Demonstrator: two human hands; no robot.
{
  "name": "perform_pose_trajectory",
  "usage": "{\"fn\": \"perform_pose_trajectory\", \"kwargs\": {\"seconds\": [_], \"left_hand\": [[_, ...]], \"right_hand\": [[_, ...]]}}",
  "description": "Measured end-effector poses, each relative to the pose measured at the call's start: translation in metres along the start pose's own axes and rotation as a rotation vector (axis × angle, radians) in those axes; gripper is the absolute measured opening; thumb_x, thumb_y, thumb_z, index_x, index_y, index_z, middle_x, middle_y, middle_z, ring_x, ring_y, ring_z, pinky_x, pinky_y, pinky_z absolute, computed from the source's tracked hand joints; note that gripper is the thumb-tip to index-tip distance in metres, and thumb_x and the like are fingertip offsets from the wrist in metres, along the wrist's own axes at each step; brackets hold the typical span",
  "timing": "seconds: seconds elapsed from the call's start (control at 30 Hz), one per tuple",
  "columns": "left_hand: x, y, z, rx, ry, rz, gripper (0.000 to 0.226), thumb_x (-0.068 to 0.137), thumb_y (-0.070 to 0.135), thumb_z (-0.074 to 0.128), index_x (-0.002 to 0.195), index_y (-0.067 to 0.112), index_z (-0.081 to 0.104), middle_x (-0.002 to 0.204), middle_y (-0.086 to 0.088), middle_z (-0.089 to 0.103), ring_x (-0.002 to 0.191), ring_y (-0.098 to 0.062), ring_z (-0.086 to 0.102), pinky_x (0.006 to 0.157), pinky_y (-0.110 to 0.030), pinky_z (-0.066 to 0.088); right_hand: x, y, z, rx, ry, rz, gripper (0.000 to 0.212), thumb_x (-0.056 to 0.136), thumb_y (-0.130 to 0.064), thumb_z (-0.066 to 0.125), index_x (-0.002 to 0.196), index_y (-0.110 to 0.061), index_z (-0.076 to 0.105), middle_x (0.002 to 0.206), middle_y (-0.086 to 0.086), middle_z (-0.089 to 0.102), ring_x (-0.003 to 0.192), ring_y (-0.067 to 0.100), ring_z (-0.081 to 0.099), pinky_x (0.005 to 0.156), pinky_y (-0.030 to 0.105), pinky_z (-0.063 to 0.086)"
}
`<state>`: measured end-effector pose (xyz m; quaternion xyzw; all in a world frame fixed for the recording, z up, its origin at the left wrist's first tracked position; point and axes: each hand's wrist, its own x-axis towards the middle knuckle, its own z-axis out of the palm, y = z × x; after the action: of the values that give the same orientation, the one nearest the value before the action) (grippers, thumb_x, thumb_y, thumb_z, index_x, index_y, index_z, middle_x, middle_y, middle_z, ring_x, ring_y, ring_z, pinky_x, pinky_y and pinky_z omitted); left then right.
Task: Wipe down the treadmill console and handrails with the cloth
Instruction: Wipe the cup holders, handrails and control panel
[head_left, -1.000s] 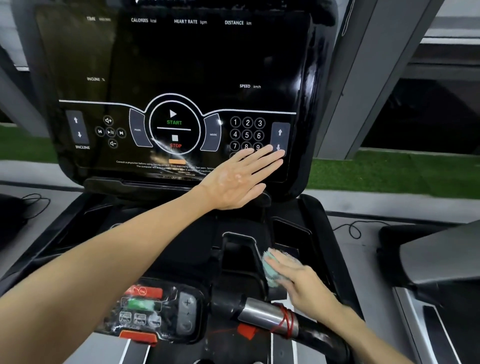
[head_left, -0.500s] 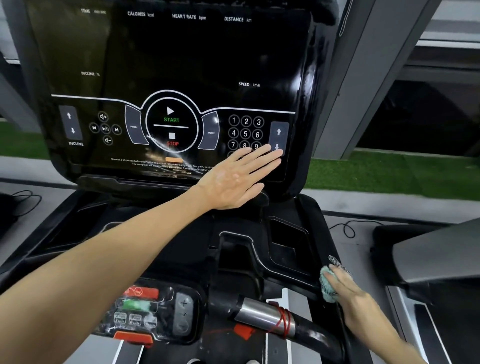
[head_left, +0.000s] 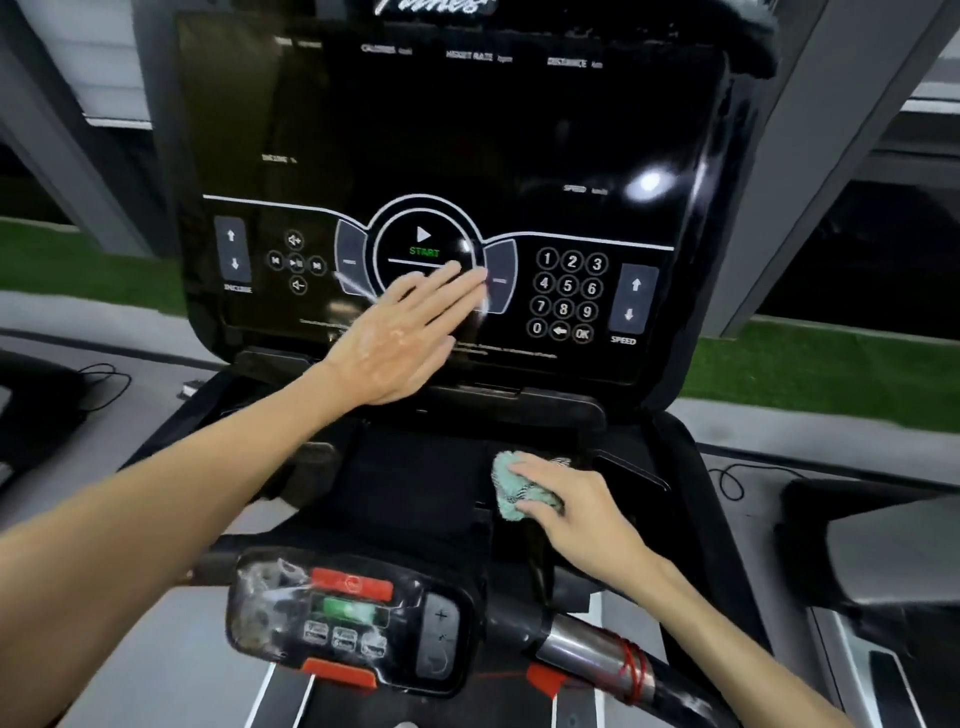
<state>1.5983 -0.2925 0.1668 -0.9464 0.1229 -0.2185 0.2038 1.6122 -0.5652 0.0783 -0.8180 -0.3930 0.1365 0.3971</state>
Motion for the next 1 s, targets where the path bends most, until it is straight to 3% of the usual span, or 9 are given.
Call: {"fn": "perform_pose_trajectory", "kwargs": {"seconds": [0.1, 0.3, 0.43, 0.5, 0.63, 0.73, 0.83, 0.93, 1.0], "left_hand": [[-0.027, -0.028, 0.005, -0.003, -0.026, -0.049, 0.061, 0.098, 0.026, 0.035, 0.153, 0.006, 0.017, 0.162, -0.01, 0.014, 0.148, -0.027, 0.018, 0.116, -0.042, 0.018], [-0.051, -0.051, 0.023, -0.043, -0.049, 0.019, 0.062, 0.099, 0.026, 0.034, 0.154, 0.008, 0.013, 0.162, -0.007, 0.007, 0.149, -0.025, 0.015, 0.116, -0.04, 0.018], [-0.052, -0.054, 0.028, -0.084, -0.014, 0.028, 0.062, 0.098, 0.026, 0.036, 0.154, 0.007, 0.015, 0.162, -0.006, 0.005, 0.149, -0.025, 0.013, 0.117, -0.04, 0.016], [-0.053, -0.053, 0.03, -0.101, -0.002, 0.022, 0.062, 0.099, 0.026, 0.035, 0.154, 0.006, 0.015, 0.163, -0.008, 0.008, 0.149, -0.025, 0.013, 0.117, -0.039, 0.014], [-0.054, -0.055, 0.032, -0.127, 0.027, 0.027, 0.061, 0.099, 0.027, 0.034, 0.154, 0.006, 0.016, 0.163, -0.008, 0.01, 0.149, -0.026, 0.013, 0.117, -0.04, 0.014], [-0.056, -0.056, 0.032, -0.143, 0.031, 0.03, 0.061, 0.1, 0.027, 0.033, 0.154, 0.006, 0.015, 0.163, -0.008, 0.01, 0.149, -0.025, 0.012, 0.117, -0.04, 0.014], [-0.057, -0.058, 0.033, -0.154, 0.035, 0.036, 0.061, 0.1, 0.028, 0.032, 0.154, 0.007, 0.013, 0.163, -0.008, 0.009, 0.149, -0.025, 0.011, 0.118, -0.04, 0.014], [-0.058, -0.059, 0.033, -0.163, 0.042, 0.044, 0.061, 0.1, 0.029, 0.031, 0.154, 0.007, 0.014, 0.163, -0.009, 0.009, 0.149, -0.026, 0.012, 0.118, -0.04, 0.015], [-0.058, -0.059, 0.034, -0.175, 0.049, 0.042, 0.061, 0.1, 0.029, 0.032, 0.154, 0.006, 0.014, 0.163, -0.009, 0.01, 0.149, -0.026, 0.013, 0.117, -0.04, 0.016]], "right_hand": [[0.031, -0.017, 0.031, -0.078, -0.097, -0.09, 0.041, 0.091, -0.011, 0.064, 0.131, -0.013, 0.058, 0.141, -0.004, 0.048, 0.132, 0.005, 0.042, 0.11, 0.012, 0.026], [0.084, -0.035, 0.078, -0.261, -0.187, -0.143, 0.041, 0.093, -0.009, 0.058, 0.134, -0.008, 0.054, 0.146, 0.014, 0.044, 0.138, 0.021, 0.038, 0.108, 0.005, 0.008], [0.077, -0.024, 0.072, -0.408, -0.228, -0.173, 0.043, 0.097, -0.025, 0.048, 0.139, -0.015, 0.049, 0.15, 0.01, 0.04, 0.139, 0.025, 0.035, 0.115, 0.035, 0.024], [0.071, -0.022, 0.066, -0.49, -0.238, -0.134, 0.046, 0.096, -0.029, 0.043, 0.141, -0.017, 0.047, 0.15, 0.01, 0.039, 0.139, 0.026, 0.035, 0.113, 0.044, 0.029], [0.098, -0.047, 0.084, -0.485, -0.251, -0.133, 0.042, 0.092, -0.018, 0.043, 0.13, -0.004, 0.056, 0.136, 0.018, 0.053, 0.124, 0.035, 0.05, 0.103, 0.044, 0.043], [0.12, -0.068, 0.115, -0.401, -0.244, -0.177, 0.038, 0.092, -0.007, 0.052, 0.129, 0.0, 0.057, 0.138, 0.02, 0.051, 0.129, 0.035, 0.047, 0.111, 0.034, 0.034], [0.116, -0.069, 0.12, -0.258, -0.318, -0.205, 0.038, 0.093, -0.008, 0.058, 0.131, -0.007, 0.058, 0.145, 0.01, 0.045, 0.137, 0.014, 0.035, 0.116, 0.021, 0.019], [0.097, -0.062, 0.1, -0.107, -0.563, -0.121, 0.038, 0.09, -0.011, 0.066, 0.127, -0.012, 0.061, 0.142, 0.001, 0.046, 0.136, 0.002, 0.032, 0.115, 0.015, 0.02], [0.086, -0.053, 0.08, -0.057, -0.611, -0.062, 0.037, 0.087, -0.009, 0.068, 0.124, -0.011, 0.063, 0.139, 0.002, 0.05, 0.134, -0.001, 0.034, 0.112, 0.011, 0.022]]}}
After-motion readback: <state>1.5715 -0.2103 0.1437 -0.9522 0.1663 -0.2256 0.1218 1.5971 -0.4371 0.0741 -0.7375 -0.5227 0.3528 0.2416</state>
